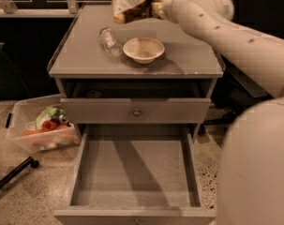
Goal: Pick brown chip bag from middle drawer and place on counter
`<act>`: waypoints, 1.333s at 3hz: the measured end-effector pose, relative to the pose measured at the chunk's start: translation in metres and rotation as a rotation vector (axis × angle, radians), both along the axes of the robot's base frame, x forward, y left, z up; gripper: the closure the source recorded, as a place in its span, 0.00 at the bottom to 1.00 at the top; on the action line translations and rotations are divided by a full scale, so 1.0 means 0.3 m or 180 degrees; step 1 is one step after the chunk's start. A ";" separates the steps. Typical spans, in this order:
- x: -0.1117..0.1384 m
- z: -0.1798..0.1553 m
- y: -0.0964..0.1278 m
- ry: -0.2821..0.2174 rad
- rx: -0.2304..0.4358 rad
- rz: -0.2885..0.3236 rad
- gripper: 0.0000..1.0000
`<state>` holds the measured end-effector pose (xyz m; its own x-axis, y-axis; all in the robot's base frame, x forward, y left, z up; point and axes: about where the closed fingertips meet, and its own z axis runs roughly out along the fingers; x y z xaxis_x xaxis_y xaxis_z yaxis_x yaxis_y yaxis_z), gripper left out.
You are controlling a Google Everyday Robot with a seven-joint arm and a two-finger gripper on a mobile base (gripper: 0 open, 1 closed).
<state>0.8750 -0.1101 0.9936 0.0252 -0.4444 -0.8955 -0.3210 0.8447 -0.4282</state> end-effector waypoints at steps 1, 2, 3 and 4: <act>0.091 -0.104 0.106 0.0318 0.0138 -0.0099 1.00; 0.163 -0.182 0.036 0.0521 0.0202 -0.0431 1.00; 0.205 -0.213 -0.146 0.0595 0.0279 -0.0891 1.00; 0.192 -0.165 -0.426 0.0496 0.0292 -0.1401 1.00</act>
Offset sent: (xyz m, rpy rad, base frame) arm 0.0512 -0.1688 -0.0519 0.0045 0.1838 -0.5596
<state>0.9325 -0.2379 0.9442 -0.2855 -0.3016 -0.9097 0.0213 0.9470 -0.3207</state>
